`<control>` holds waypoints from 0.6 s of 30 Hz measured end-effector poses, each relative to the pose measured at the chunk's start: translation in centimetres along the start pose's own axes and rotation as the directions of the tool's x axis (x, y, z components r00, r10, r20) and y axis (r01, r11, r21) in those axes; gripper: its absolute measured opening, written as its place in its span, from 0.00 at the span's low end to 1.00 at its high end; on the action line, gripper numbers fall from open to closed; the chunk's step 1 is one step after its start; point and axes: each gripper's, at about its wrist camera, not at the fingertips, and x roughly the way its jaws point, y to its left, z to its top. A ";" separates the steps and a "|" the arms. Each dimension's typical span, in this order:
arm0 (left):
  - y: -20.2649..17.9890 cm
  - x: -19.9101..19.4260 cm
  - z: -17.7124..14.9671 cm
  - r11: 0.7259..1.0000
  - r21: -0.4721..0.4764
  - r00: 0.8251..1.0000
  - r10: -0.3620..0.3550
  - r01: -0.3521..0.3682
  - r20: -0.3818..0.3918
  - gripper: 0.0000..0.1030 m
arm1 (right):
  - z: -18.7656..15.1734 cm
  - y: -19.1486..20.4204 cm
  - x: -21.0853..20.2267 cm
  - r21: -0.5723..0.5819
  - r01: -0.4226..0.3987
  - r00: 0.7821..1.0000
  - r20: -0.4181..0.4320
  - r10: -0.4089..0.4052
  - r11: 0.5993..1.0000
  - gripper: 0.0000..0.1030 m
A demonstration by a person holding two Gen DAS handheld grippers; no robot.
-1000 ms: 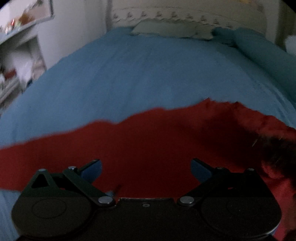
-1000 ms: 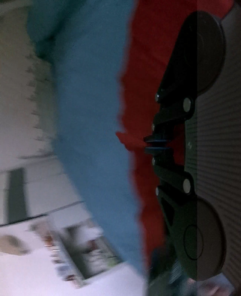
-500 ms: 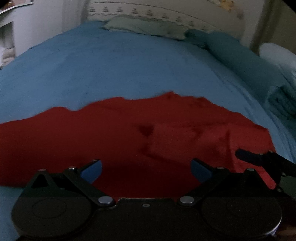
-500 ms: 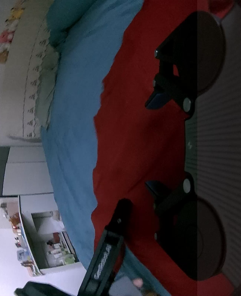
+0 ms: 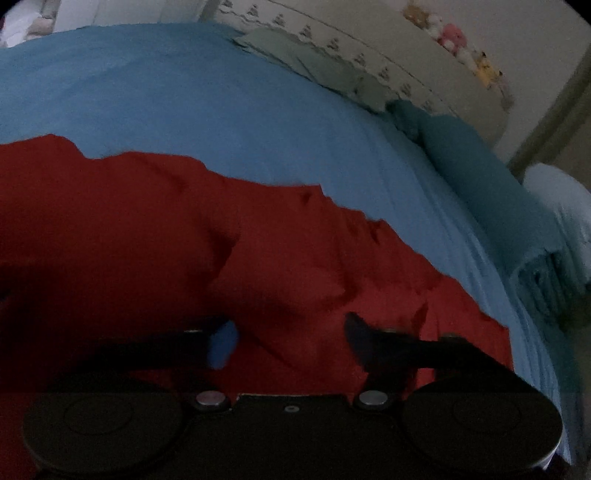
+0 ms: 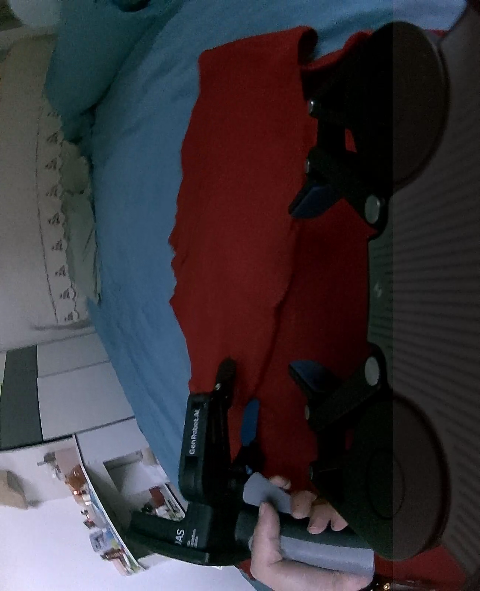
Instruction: Fold small clothes
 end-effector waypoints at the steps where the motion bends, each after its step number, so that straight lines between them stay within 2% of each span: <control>1: -0.1 0.4 0.1 1.000 0.004 1.000 0.019 -0.019 -0.003 0.27 | 0.0 -0.2 0.2 0.010 0.000 1.000 -0.002 0.000 1.000 0.96; 2: -0.3 0.8 0.1 0.999 0.011 0.999 0.037 -0.037 -0.007 0.07 | 0.0 -0.3 0.4 0.019 0.002 1.000 -0.002 -0.002 1.000 0.96; 3: -0.3 0.9 0.2 0.999 0.014 0.999 0.043 -0.043 -0.010 0.04 | 0.0 -0.5 0.5 0.024 0.005 1.000 -0.001 -0.005 1.000 0.96; 8: -1.4 0.7 1.3 0.999 0.035 0.999 0.012 -0.014 0.040 0.04 | 0.0 -0.9 0.8 0.021 0.020 1.000 -0.003 -0.020 1.000 0.96; 11: -2.7 -1.1 3.5 0.996 0.093 0.993 -0.018 0.007 0.120 0.04 | 0.2 -1.0 0.8 0.023 0.029 1.000 -0.004 -0.029 0.999 0.96; 14: -3.3 -3.8 5.7 0.990 0.139 0.976 -0.026 -0.004 0.218 0.04 | 0.5 -0.8 0.6 0.015 0.038 0.999 0.000 -0.038 0.999 0.96; 18: -2.0 -6.9 6.6 0.976 0.195 0.939 0.021 -0.092 0.342 0.04 | 1.0 -0.9 0.4 -0.011 0.067 0.998 0.014 -0.067 0.998 0.96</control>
